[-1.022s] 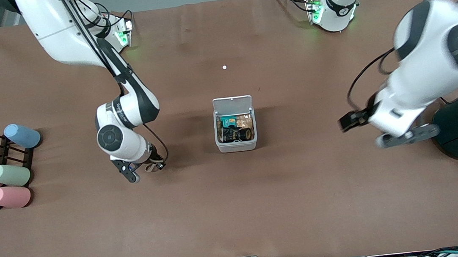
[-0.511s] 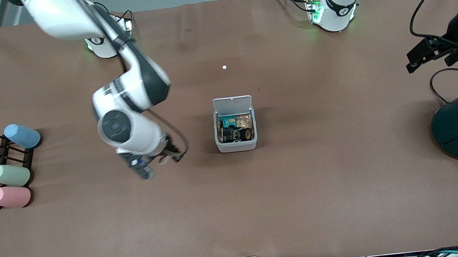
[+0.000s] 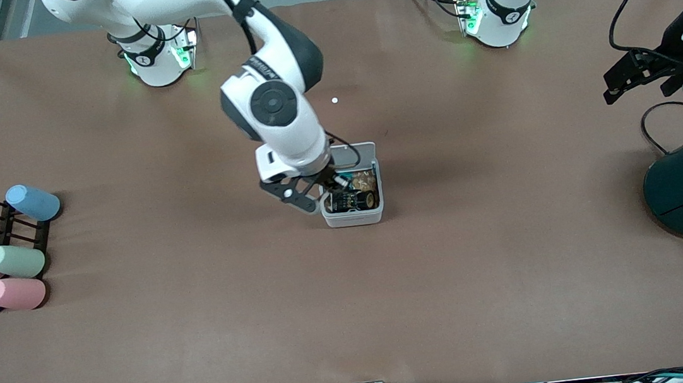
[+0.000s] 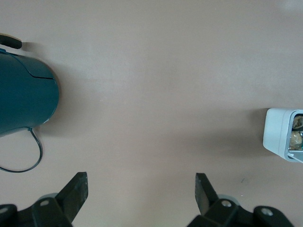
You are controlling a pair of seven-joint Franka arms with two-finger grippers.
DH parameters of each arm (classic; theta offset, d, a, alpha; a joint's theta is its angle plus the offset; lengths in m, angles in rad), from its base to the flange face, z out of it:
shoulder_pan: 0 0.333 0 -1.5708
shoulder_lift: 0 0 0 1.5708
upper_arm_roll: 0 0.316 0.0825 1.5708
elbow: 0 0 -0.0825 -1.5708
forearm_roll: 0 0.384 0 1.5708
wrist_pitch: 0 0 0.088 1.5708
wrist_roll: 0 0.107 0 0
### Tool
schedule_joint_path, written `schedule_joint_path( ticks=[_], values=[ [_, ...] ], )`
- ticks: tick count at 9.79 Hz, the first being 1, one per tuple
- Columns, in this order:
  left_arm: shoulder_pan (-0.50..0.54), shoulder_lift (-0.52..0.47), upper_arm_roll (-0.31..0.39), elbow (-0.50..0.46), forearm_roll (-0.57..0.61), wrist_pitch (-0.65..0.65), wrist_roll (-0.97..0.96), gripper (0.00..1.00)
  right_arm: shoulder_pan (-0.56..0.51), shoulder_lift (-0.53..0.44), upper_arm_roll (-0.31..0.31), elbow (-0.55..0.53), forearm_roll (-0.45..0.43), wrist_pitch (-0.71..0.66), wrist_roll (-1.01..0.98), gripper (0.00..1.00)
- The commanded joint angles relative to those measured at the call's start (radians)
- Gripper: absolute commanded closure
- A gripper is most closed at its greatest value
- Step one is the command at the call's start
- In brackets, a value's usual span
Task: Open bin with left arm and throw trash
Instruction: 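Lower the white paper strip into the bin and open the right gripper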
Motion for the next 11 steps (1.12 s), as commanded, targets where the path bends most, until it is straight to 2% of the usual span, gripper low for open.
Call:
schedule_joint_path(
  ticks=[1,3,5,9,11],
  values=[
    [-0.002,0.007,0.000,0.030,0.005,-0.027,0.001,0.00,0.028,0.041,-0.007,0.026,-0.017,0.003,-0.034,0.97],
    [0.001,0.010,0.002,0.038,0.005,-0.025,0.001,0.00,0.033,0.055,-0.007,0.029,-0.018,0.013,-0.042,0.94],
    [0.001,0.014,0.002,0.041,0.004,-0.025,0.001,0.00,0.060,0.088,-0.007,0.024,-0.026,0.081,-0.036,0.93],
    [0.001,0.016,0.002,0.042,0.004,-0.025,0.001,0.00,0.071,0.093,-0.007,0.019,-0.040,0.081,-0.038,0.90],
    [0.001,0.017,0.002,0.042,0.005,-0.025,0.001,0.00,0.071,0.093,-0.007,0.019,-0.037,0.083,-0.038,0.82]
  ],
)
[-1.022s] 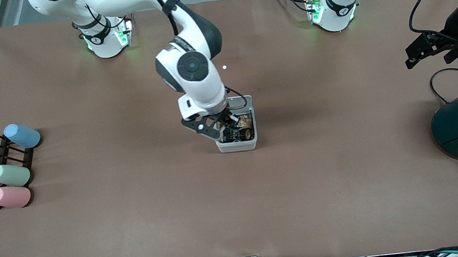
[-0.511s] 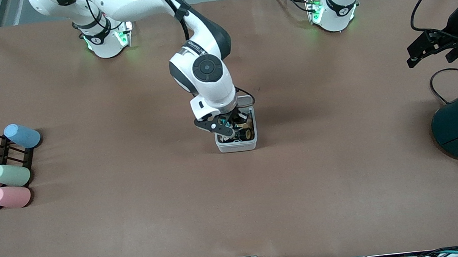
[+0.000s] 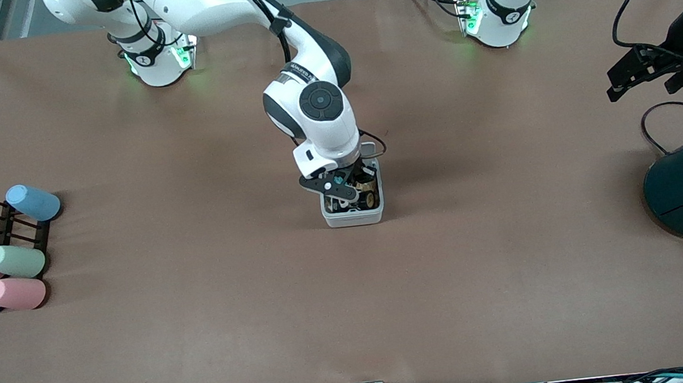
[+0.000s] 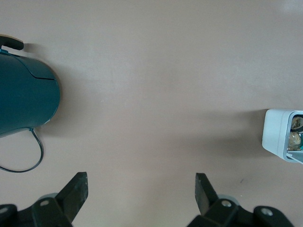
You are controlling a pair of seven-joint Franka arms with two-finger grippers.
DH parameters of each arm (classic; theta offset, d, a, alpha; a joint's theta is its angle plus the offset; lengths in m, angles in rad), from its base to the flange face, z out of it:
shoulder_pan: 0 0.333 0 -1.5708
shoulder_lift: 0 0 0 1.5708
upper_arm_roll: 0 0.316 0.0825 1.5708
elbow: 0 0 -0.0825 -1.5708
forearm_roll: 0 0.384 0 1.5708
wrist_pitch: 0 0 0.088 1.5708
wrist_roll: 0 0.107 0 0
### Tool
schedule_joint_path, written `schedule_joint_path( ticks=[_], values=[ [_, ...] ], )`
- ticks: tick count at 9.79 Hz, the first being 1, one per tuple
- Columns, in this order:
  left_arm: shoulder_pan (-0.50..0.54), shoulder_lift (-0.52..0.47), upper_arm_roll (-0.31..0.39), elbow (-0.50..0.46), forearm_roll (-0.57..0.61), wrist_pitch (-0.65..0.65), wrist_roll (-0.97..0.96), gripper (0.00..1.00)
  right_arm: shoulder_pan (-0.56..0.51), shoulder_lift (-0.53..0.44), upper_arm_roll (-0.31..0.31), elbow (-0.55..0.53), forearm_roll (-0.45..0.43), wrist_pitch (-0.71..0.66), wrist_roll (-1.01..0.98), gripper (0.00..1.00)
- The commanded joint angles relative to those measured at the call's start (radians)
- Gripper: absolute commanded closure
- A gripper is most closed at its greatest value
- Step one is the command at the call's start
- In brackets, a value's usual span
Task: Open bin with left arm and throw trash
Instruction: 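Lower the white paper strip into the bin and open the right gripper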
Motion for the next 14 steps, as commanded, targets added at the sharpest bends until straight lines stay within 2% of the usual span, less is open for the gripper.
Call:
schedule_joint_path(
  ticks=[1,7,10,12,14],
  values=[
    [-0.001,0.013,0.001,0.031,0.007,-0.020,0.001,0.00,0.007,0.010,-0.005,0.012,-0.015,0.000,-0.002,0.77],
    [0.001,0.015,0.003,0.031,0.005,-0.020,0.001,0.00,-0.004,0.003,-0.005,0.019,-0.004,-0.004,-0.005,0.56],
    [0.001,0.015,0.003,0.031,0.005,-0.020,0.002,0.00,-0.015,-0.019,-0.005,0.021,-0.001,-0.020,-0.008,0.50],
    [0.001,0.015,0.003,0.031,0.005,-0.020,0.002,0.00,-0.044,-0.043,-0.002,0.021,0.001,-0.120,-0.021,0.48],
    [0.001,0.015,0.003,0.031,0.005,-0.020,0.002,0.00,-0.137,-0.127,-0.002,0.021,0.056,-0.222,-0.094,0.48]
  ],
)
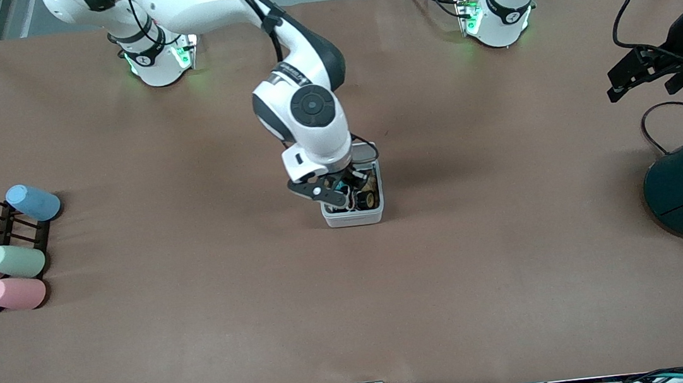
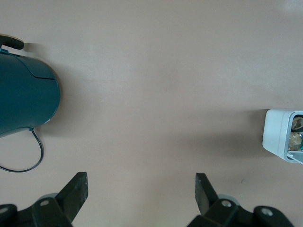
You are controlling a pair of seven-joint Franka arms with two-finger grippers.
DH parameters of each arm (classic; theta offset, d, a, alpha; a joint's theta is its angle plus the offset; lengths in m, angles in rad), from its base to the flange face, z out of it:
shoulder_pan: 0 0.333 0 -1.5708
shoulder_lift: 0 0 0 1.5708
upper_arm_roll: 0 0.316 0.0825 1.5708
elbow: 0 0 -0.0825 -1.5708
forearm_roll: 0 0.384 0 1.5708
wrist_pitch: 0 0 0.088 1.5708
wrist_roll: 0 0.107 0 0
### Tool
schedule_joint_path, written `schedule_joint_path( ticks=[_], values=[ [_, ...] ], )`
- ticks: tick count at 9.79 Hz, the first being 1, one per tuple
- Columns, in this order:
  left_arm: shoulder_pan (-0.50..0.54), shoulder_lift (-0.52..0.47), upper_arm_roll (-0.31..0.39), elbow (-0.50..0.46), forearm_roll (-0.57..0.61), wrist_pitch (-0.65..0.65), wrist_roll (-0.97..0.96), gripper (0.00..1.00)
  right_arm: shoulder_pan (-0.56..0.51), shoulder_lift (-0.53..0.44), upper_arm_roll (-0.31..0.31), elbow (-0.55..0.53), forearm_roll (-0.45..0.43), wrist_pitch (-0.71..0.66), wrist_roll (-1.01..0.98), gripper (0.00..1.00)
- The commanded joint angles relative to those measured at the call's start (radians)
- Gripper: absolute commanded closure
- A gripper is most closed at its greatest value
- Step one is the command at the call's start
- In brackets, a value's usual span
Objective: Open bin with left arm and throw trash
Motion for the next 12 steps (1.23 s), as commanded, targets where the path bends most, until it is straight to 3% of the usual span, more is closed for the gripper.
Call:
schedule_joint_path(
  ticks=[1,2,6,10,11,12],
  values=[
    [0.000,0.012,0.002,0.030,0.005,-0.020,0.002,0.00,-0.147,-0.130,0.015,-0.025,0.084,-0.130,-0.133,0.48],
    [0.000,0.012,0.002,0.030,0.005,-0.020,0.002,0.00,-0.222,-0.183,0.013,-0.027,0.125,-0.202,-0.208,0.48],
    [0.000,0.012,0.002,0.030,0.007,-0.020,0.002,0.00,-0.510,-0.338,0.006,-0.037,0.120,-0.563,-0.625,0.46],
    [0.000,0.012,0.002,0.030,0.007,-0.020,0.002,0.00,-0.685,-0.550,0.003,-0.173,0.040,-0.624,-1.022,0.39],
    [0.002,0.011,0.002,0.030,0.007,-0.020,0.004,0.00,-0.687,-0.587,0.003,-0.212,0.005,-0.624,-1.063,0.24],
    [0.002,0.012,0.002,0.030,0.007,-0.020,0.004,0.00,-0.687,-0.605,0.004,-0.220,-0.024,-0.626,-1.065,0.00]
  ],
)
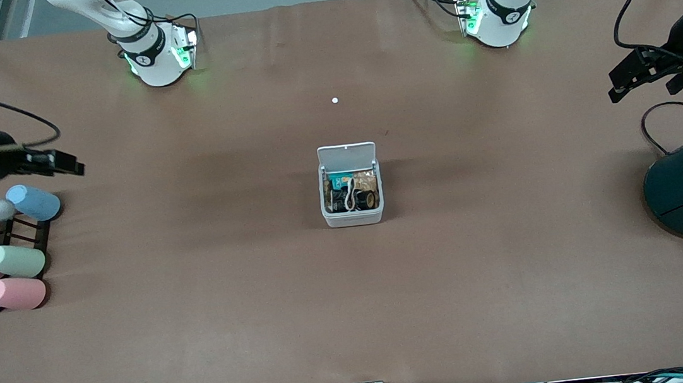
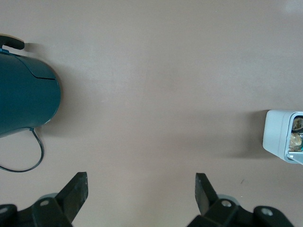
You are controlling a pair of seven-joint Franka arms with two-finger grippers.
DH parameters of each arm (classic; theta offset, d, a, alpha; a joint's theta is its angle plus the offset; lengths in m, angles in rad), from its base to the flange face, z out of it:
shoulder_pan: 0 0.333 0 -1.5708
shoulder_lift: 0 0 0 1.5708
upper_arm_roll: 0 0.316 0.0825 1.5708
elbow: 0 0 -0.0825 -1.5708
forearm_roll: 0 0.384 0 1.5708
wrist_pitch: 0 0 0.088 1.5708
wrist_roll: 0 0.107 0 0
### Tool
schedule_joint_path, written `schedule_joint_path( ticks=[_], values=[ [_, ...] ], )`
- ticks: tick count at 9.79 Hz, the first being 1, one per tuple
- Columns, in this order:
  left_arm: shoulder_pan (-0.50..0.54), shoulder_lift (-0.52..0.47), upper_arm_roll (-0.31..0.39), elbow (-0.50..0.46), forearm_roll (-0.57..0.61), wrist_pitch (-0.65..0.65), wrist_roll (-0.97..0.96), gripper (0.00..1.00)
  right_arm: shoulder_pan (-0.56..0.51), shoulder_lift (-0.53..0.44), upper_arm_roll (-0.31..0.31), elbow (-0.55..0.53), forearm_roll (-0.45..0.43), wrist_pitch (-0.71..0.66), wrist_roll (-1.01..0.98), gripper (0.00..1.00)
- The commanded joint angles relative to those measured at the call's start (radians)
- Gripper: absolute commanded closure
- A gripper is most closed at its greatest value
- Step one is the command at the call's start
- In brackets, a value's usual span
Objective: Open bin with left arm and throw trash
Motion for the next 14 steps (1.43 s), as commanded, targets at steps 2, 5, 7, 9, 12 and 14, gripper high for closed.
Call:
schedule_joint_path(
  ticks=[2,5,7,9,12,14],
  values=[
    [0.001,0.009,0.000,0.027,0.007,-0.020,0.004,0.00,-0.019,-0.069,0.017,-0.080,-0.052,0.024,-0.033,0.00],
    [0.001,0.009,0.001,0.027,0.005,-0.020,0.005,0.00,-0.039,-0.089,0.017,-0.082,-0.074,0.009,-0.039,0.01],
    [0.001,0.010,0.001,0.027,0.005,-0.020,0.005,0.00,-0.044,-0.071,0.018,-0.016,-0.066,0.005,-0.037,0.00],
    [0.001,0.010,0.003,0.027,0.005,-0.020,0.010,0.00,-0.044,-0.059,0.020,0.000,-0.072,0.011,-0.034,0.00],
    [0.001,0.010,0.007,0.027,0.008,-0.022,0.015,0.00,-0.044,-0.057,0.020,-0.002,-0.066,0.055,-0.040,0.00],
    [0.001,0.010,0.007,0.027,0.011,-0.022,0.013,0.00,-0.053,-0.057,0.017,-0.002,-0.062,0.054,-0.105,0.00]
  ],
)
